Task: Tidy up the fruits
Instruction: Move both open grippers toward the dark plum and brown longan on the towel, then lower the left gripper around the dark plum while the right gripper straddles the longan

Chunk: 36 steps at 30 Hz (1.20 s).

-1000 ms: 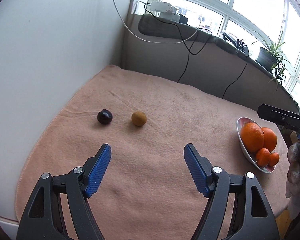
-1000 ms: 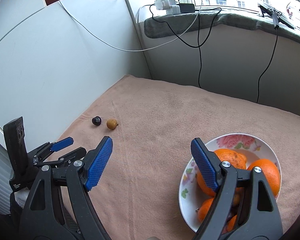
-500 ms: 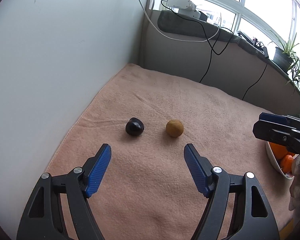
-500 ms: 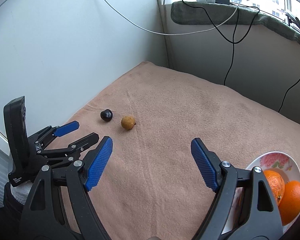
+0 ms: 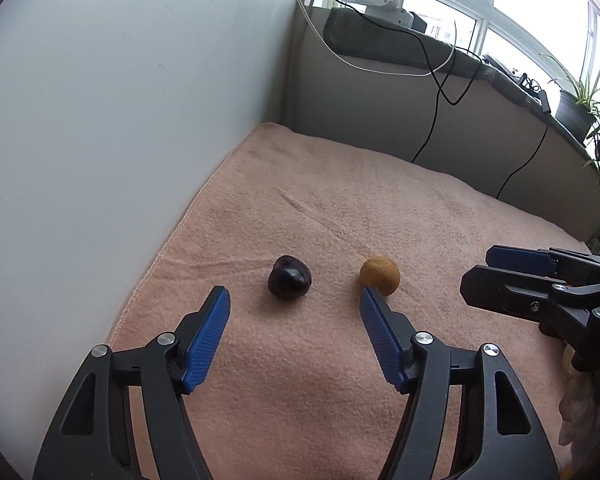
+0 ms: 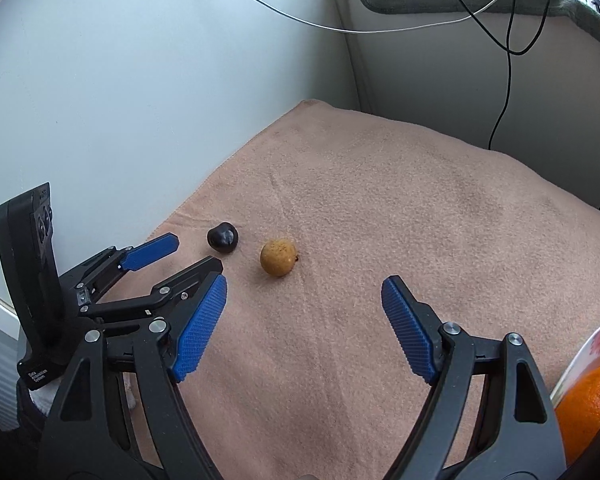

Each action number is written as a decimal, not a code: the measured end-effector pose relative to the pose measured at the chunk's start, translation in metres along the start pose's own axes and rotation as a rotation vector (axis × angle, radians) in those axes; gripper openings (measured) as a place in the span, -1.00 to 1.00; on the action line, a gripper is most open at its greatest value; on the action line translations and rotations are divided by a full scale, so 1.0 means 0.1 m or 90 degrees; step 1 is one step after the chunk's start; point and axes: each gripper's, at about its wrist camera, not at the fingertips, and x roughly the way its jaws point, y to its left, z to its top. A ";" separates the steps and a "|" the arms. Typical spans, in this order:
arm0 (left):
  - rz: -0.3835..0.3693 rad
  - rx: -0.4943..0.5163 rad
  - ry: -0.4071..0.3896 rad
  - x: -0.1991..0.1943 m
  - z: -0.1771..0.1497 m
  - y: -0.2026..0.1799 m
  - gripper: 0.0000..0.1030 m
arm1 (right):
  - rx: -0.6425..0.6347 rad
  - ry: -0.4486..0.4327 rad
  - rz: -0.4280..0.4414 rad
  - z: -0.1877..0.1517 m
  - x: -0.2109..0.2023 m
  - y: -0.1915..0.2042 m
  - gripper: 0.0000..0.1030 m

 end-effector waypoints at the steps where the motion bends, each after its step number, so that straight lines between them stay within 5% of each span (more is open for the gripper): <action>1: 0.000 0.001 0.003 0.02 0.00 0.00 0.24 | 0.003 0.006 0.004 0.01 0.04 0.00 0.41; 9: -0.004 0.003 0.016 0.12 0.06 0.04 0.10 | 0.025 0.040 0.029 0.06 0.35 0.00 0.10; 31: -0.012 0.012 0.048 0.31 0.08 0.05 -0.14 | 0.049 0.065 0.053 0.16 0.73 0.03 -0.07; 36: -0.010 0.013 0.048 0.31 0.08 0.05 -0.33 | 0.024 0.065 0.043 0.13 0.72 0.07 -0.14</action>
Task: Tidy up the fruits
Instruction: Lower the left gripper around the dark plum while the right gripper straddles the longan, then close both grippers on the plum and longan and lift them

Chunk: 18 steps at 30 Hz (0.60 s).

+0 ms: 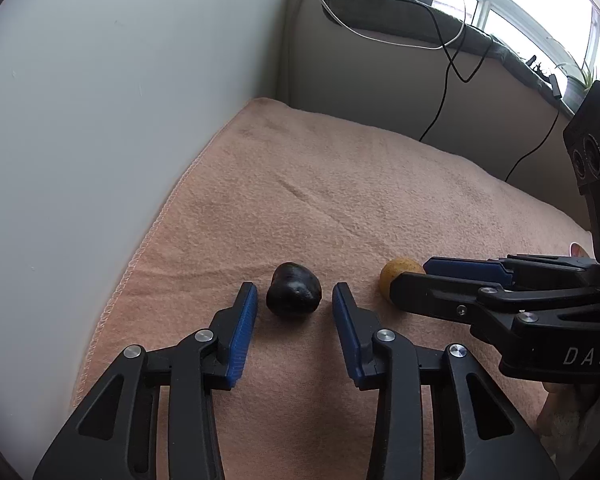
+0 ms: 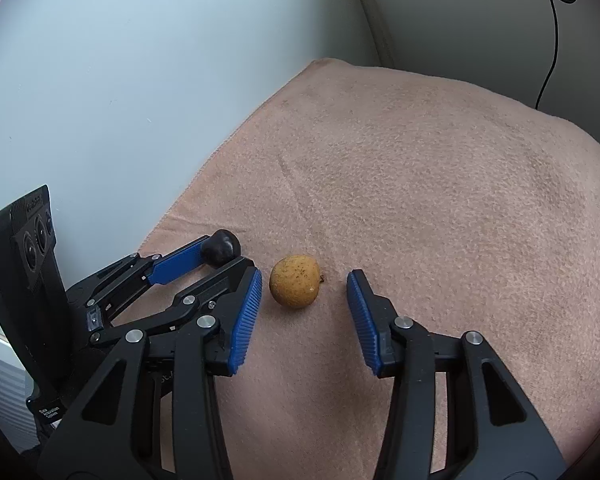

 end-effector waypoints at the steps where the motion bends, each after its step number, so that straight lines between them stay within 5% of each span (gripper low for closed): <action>1: -0.001 0.000 0.000 0.00 0.00 0.00 -0.34 | -0.008 0.000 -0.005 -0.01 0.00 0.01 -0.15; 9: -0.001 0.000 -0.001 -0.02 -0.01 0.01 -0.52 | -0.046 0.008 -0.019 -0.02 0.05 0.09 -0.45; 18: -0.006 -0.001 -0.010 -0.08 -0.02 0.01 -0.52 | -0.060 -0.008 -0.028 -0.11 -0.10 0.14 -0.47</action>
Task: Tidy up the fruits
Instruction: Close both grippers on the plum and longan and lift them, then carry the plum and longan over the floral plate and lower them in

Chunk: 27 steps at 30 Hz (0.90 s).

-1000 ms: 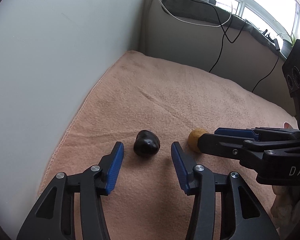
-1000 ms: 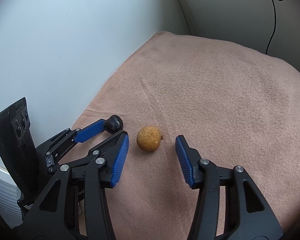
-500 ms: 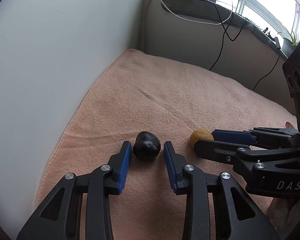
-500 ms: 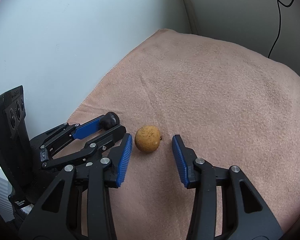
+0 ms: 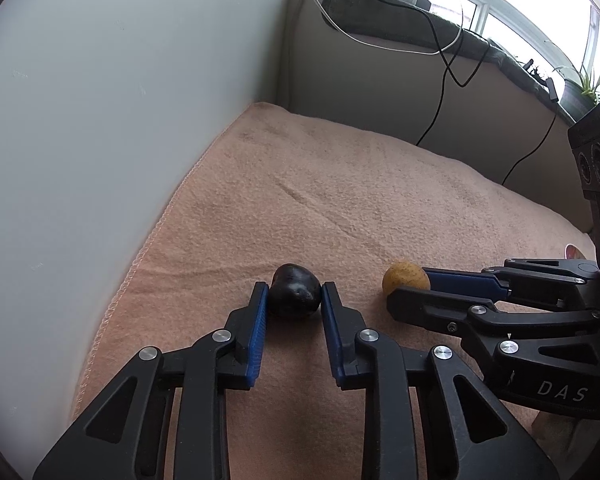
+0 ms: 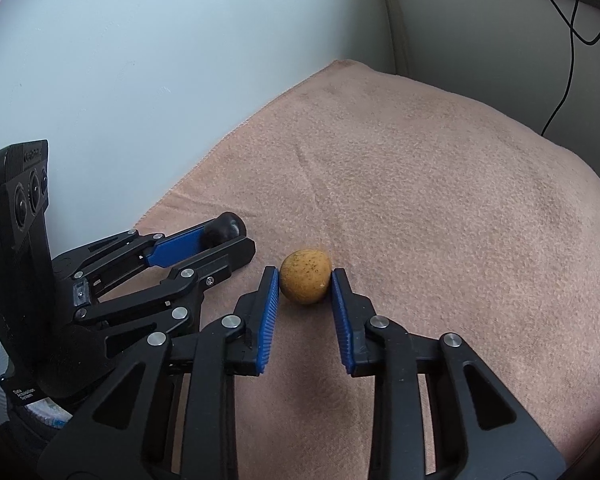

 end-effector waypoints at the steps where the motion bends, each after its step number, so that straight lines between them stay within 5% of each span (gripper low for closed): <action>1: -0.001 -0.001 -0.002 -0.02 0.00 0.00 -0.53 | 0.001 -0.004 0.000 -0.01 -0.04 -0.01 -0.47; 27: -0.060 0.031 -0.070 -0.65 -0.05 -0.56 -0.53 | 0.031 -0.107 -0.004 -0.35 -1.04 -0.14 -0.47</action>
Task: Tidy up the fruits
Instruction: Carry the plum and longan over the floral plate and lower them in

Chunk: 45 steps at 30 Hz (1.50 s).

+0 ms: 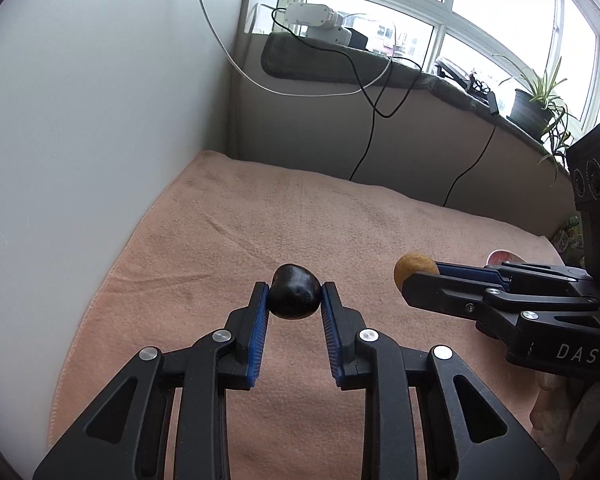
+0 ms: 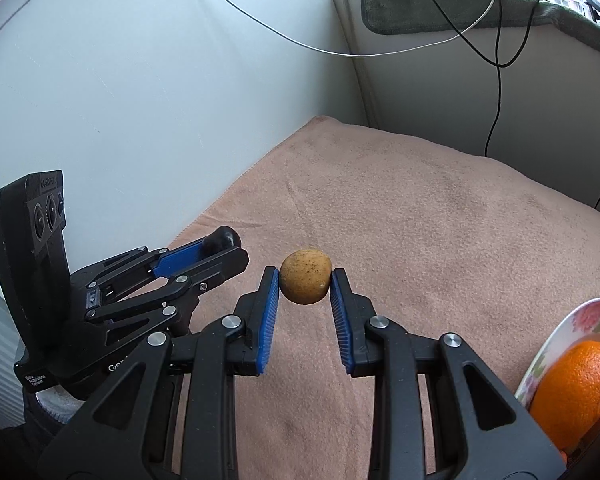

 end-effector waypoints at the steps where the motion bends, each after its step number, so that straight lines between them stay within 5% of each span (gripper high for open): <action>1: -0.003 0.003 -0.002 -0.01 0.00 -0.04 -0.52 | 0.001 -0.004 -0.002 -0.01 -0.04 -0.01 -0.47; 30: -0.143 0.085 -0.002 -0.08 -0.05 -1.20 -0.52 | 0.131 -0.106 -0.111 -0.46 -1.33 -1.15 -0.47; 45: -0.218 0.130 0.029 0.00 -0.18 -1.88 -0.52 | 0.167 -0.114 -0.138 -0.63 -1.52 -1.51 -0.47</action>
